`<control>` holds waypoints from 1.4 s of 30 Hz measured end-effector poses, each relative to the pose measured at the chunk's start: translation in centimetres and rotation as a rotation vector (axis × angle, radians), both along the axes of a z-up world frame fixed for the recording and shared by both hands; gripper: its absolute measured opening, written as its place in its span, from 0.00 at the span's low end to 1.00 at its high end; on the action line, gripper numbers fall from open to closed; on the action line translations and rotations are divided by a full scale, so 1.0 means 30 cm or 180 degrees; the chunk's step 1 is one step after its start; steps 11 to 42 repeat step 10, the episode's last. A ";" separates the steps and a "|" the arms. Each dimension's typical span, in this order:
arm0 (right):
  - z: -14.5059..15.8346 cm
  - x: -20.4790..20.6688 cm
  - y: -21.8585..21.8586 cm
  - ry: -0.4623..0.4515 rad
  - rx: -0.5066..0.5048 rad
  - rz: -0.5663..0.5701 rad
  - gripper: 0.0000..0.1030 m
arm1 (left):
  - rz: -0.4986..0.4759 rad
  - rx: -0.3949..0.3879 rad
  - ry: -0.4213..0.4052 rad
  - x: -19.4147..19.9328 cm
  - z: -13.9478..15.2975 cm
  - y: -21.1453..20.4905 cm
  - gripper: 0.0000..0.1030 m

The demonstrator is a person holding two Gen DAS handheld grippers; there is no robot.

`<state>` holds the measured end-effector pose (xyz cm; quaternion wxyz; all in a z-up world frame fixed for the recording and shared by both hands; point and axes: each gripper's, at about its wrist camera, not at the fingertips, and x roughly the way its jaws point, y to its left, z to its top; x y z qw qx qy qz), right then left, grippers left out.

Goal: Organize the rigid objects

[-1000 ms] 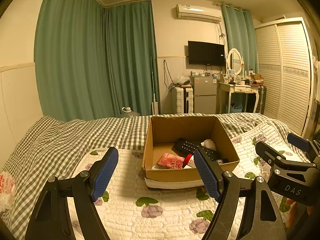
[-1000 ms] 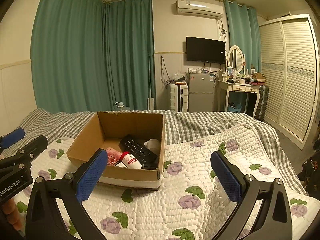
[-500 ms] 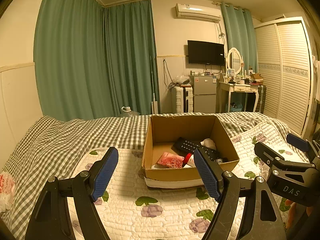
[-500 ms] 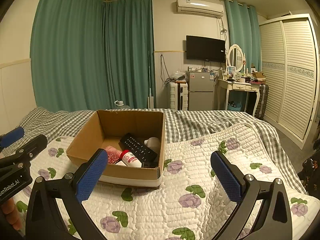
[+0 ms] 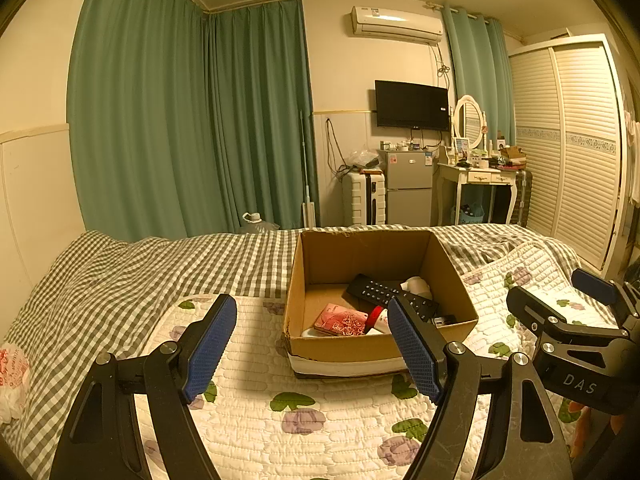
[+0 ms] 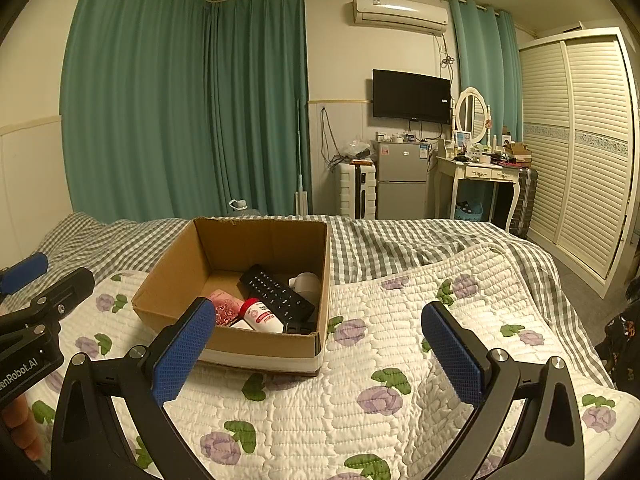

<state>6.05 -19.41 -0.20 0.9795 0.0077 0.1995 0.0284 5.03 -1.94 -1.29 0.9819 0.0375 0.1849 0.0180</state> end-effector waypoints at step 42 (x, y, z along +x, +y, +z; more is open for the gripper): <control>-0.005 -0.001 0.001 0.0014 -0.0023 -0.0014 1.00 | 0.0027 -0.0071 0.0000 -0.015 -0.012 -0.002 0.78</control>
